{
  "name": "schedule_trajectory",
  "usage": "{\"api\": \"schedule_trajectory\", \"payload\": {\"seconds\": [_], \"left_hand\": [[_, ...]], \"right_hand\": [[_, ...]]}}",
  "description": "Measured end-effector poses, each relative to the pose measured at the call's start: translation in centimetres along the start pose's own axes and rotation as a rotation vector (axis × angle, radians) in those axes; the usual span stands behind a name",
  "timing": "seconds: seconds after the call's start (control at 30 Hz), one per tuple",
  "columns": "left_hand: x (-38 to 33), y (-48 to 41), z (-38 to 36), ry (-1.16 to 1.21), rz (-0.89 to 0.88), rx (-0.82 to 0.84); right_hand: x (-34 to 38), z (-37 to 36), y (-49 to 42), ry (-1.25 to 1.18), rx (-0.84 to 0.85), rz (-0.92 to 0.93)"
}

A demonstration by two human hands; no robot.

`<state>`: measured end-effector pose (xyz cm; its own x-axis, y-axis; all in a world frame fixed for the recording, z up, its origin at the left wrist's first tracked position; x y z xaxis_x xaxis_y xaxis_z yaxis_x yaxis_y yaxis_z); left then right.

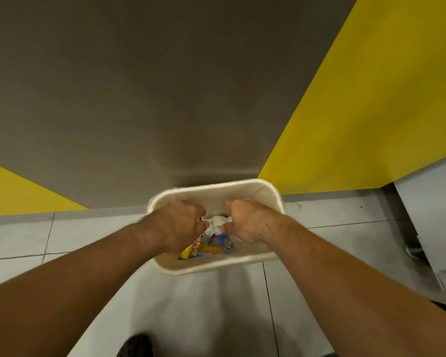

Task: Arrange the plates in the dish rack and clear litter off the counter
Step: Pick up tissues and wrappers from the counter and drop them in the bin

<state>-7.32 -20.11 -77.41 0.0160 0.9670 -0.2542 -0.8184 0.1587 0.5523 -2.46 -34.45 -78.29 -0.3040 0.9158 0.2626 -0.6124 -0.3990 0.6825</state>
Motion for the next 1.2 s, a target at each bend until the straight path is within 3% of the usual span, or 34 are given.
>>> {"api": "schedule_trajectory", "payload": {"seconds": [0.3, 0.5, 0.83, 1.2], "left_hand": [[-2.5, 11.5, 14.1, 0.197, -0.075, -0.368], [-6.7, 22.9, 26.8, 0.255, -0.116, -0.425], [-17.0, 40.1, 47.4, 0.218, -0.250, -0.681], [-22.3, 43.5, 55.9, 0.237, -0.315, -0.812]], "right_hand": [[3.1, 11.1, 13.1, -0.115, -0.247, 0.044], [7.6, 23.1, 27.6, -0.107, -0.362, 0.131], [11.2, 42.3, 50.8, -0.199, -0.616, 0.195], [11.0, 50.0, 60.1, -0.164, -0.755, 0.152]]}}
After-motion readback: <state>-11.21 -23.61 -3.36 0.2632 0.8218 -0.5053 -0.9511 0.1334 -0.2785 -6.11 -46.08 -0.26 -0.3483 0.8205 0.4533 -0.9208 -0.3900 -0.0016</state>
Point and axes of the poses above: each hand's wrist, its own y-axis away from the middle knuckle, its own z-axis out of the back of the hand, x = y × z, the point moved 3 cm from there along -y, towards the middle knuckle, and after that the axes turned 3 degrees about y, right-handed, at the moved point
